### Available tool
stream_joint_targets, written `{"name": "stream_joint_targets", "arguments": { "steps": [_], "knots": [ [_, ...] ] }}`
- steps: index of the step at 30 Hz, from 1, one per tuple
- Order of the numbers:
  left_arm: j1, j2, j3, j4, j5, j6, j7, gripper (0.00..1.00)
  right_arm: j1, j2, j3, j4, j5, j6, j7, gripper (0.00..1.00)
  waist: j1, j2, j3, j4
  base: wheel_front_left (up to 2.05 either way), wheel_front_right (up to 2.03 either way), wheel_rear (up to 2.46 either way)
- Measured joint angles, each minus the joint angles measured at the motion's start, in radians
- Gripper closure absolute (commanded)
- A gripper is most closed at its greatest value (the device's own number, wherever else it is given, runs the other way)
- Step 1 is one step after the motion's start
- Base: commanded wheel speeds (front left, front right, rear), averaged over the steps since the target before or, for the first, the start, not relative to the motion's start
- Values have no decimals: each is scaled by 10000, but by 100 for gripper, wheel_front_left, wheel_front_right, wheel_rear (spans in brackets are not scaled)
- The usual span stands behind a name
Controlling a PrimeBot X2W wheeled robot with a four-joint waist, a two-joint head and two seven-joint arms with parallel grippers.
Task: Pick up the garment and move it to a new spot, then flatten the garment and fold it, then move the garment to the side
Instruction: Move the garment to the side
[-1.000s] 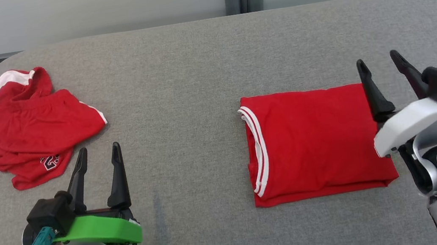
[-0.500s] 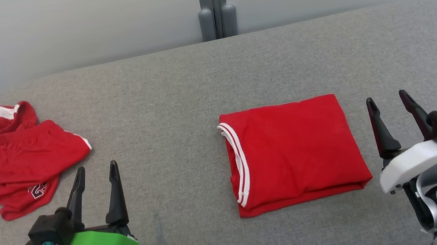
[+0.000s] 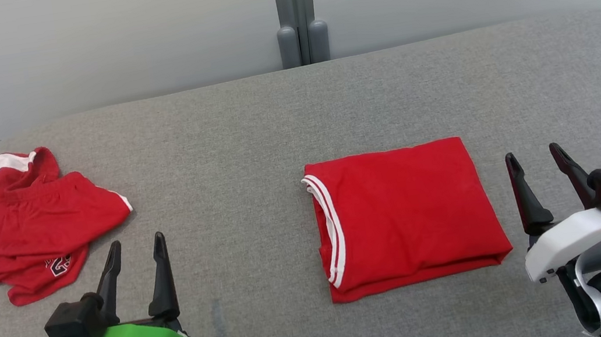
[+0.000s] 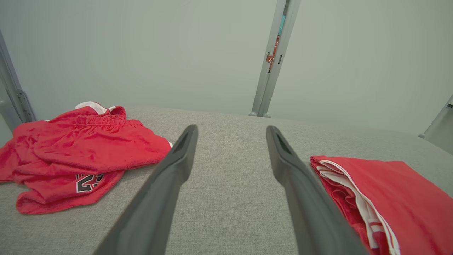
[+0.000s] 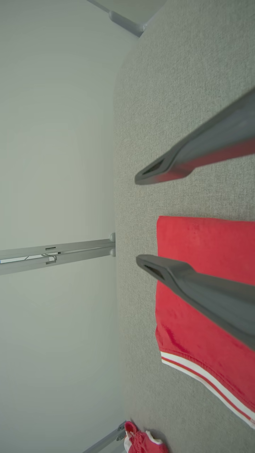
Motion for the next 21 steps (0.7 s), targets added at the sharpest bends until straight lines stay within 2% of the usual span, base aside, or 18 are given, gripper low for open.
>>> {"name": "stream_joint_targets", "arguments": {
  "steps": [10,14,17,21],
  "knots": [
    [-22,-2,2,-58,0,0,0,0,-21,184,-184,-82,142,0,61,0,0,0,194,137,0,0,0],
    [-109,-2,40,-224,4,0,0,0,-549,222,-280,-100,236,0,523,0,0,0,402,169,0,0,0],
    [-258,-21,79,-384,27,0,0,0,-1225,207,-389,31,351,-2,1482,0,0,0,622,216,0,0,0],
    [-424,-84,61,-579,27,0,0,0,-1992,198,-594,441,382,2,3294,0,0,0,982,350,0,0,0]
  ]
}}
